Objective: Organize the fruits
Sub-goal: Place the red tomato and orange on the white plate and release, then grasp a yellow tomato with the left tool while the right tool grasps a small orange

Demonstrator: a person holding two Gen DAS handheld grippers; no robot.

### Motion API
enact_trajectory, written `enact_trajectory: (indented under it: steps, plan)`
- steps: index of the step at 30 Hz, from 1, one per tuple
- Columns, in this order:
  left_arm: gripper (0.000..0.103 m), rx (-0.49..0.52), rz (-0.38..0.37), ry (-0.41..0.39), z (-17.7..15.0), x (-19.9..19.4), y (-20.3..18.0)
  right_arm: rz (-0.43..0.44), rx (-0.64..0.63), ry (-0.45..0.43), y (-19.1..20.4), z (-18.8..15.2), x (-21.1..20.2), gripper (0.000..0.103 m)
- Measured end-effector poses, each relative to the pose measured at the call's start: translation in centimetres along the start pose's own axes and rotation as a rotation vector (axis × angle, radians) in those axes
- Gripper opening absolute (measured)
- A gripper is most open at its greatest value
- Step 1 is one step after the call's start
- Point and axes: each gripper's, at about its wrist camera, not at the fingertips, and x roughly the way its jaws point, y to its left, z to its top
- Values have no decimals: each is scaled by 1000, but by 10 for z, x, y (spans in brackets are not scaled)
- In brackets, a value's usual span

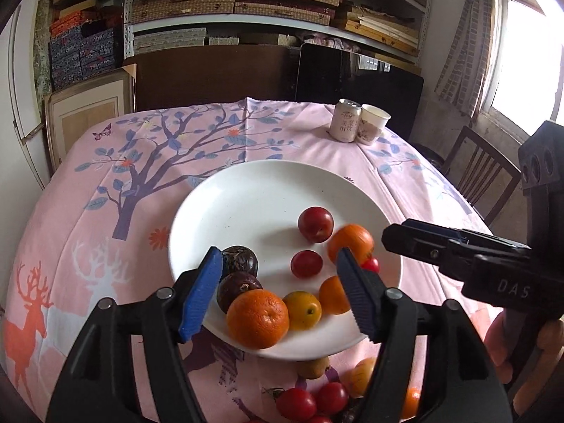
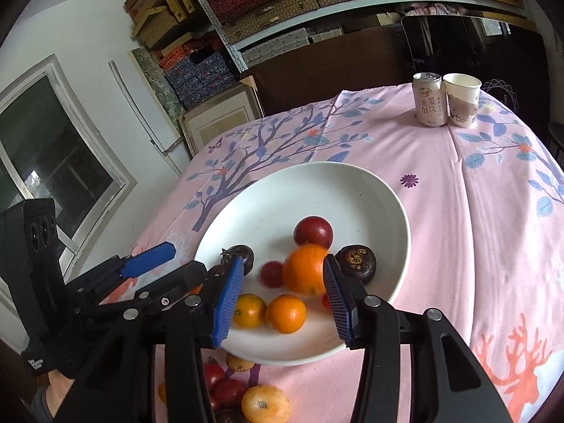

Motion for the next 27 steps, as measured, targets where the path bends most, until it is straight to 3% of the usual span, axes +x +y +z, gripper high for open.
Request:
enact_trajectory:
  steps: [4, 10, 17, 19, 20, 25, 27]
  plan:
    - [74, 13, 12, -6, -25, -21, 5, 10, -25, -8, 1, -19, -21, 48]
    - [75, 117, 24, 51, -95, -50, 1, 21, -67, 29, 1, -72, -50, 51]
    - [74, 176, 57, 80, -140, -50, -11, 6, -86, 58, -1, -124, -61, 51]
    - [62, 169, 53, 96, -142, -41, -12, 1, -86, 69, 1, -130, -60, 51]
    - [61, 173, 57, 109, -142, -37, -14, 0, -88, 78, 3, -133, -59, 51]
    - [37, 197, 36, 56, -141, -46, -24, -26, -134, 126, 12, -144, -53, 50]
    - [37, 185, 25, 56, -143, -47, -24, -31, -150, 143, 15, -145, -50, 50]
